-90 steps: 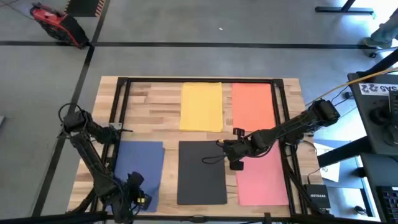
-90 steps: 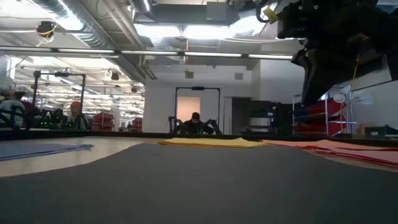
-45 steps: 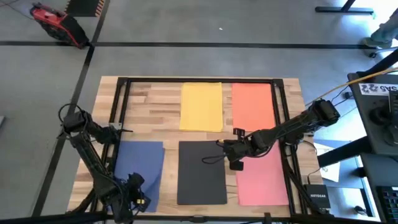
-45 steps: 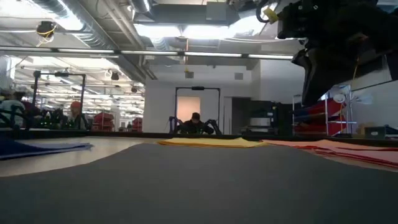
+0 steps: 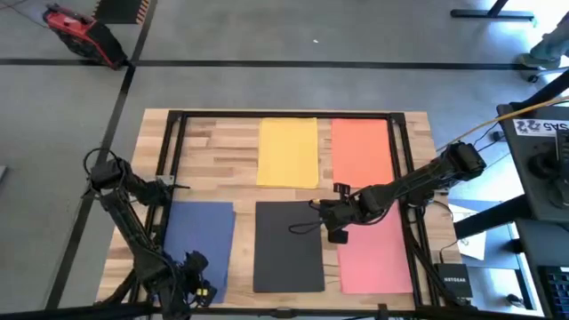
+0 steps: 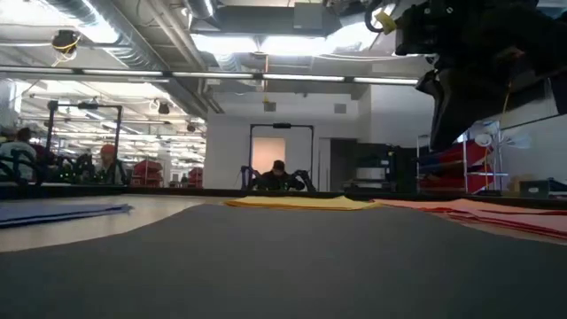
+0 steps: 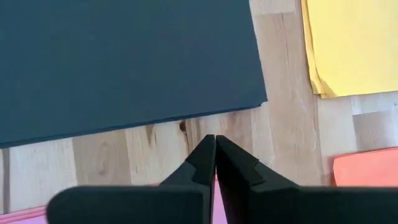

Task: Organize paper
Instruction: Adjust the stacked blue colored papers

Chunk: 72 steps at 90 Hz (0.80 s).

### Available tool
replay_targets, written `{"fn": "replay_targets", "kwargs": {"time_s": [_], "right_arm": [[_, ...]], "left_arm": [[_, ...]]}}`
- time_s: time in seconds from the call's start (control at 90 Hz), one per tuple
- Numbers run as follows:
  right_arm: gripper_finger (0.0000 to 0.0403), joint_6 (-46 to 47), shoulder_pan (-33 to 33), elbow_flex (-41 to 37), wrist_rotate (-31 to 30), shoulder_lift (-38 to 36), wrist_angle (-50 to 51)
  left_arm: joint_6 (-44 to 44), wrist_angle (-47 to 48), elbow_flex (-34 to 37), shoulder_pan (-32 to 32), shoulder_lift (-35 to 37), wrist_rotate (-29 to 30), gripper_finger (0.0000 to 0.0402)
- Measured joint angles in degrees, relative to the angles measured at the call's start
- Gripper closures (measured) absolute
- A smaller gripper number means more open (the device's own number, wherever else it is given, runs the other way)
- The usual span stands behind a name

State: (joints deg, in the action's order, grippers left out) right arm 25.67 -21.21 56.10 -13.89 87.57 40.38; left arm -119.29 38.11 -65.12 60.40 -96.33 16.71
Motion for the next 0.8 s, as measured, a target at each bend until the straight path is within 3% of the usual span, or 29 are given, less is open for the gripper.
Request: {"fn": "replay_targets", "kwargs": {"time_s": [0.178, 0.433, 0.6, 0.8], "right_arm": [[0.0403, 0.00, 0.00, 0.00, -0.06, 0.00, 0.00], [0.0403, 0.00, -0.02, 0.00, -0.59, 0.00, 0.02], [0.0403, -0.01, -0.02, 0.00, -0.61, 0.00, 0.07], [0.0403, -0.02, -0.02, 0.00, -0.63, 0.00, 0.19]], "left_arm": [[6.62, -1.95, 0.00, -0.02, 0.00, -3.17, 0.0228], [13.97, -12.63, 0.02, 0.19, -3.84, -5.44, 0.0388], [15.85, -14.56, 0.02, 0.63, -7.83, -9.64, 0.0400], [15.79, -12.86, 0.03, 1.89, -10.55, -10.72, 0.0401]]}}
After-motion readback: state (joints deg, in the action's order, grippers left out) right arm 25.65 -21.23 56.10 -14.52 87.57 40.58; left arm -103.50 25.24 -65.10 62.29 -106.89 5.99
